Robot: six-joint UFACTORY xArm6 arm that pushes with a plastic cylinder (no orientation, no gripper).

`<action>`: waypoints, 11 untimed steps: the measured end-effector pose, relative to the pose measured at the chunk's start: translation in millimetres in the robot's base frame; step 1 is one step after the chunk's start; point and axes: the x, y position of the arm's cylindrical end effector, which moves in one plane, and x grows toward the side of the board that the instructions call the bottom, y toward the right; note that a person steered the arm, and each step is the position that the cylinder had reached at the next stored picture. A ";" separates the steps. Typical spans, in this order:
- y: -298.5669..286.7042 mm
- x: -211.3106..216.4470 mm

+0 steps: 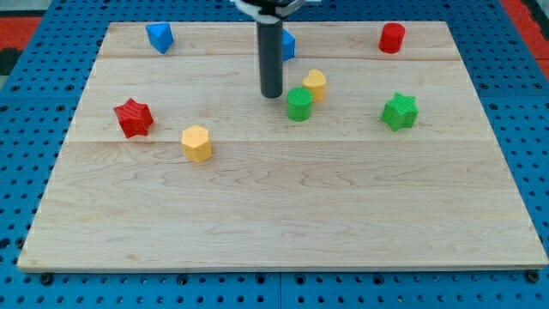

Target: Push the yellow heart and green circle towards the bottom side

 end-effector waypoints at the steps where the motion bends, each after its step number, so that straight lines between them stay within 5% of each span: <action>1: 3.6 -30.5; 2: -4.4 -53.8; 3: 60.4 -53.1; 5: 69.7 4.3; 6: 75.8 -52.6; 7: 56.4 -42.1; 10: 26.9 97.1; 11: 16.8 79.2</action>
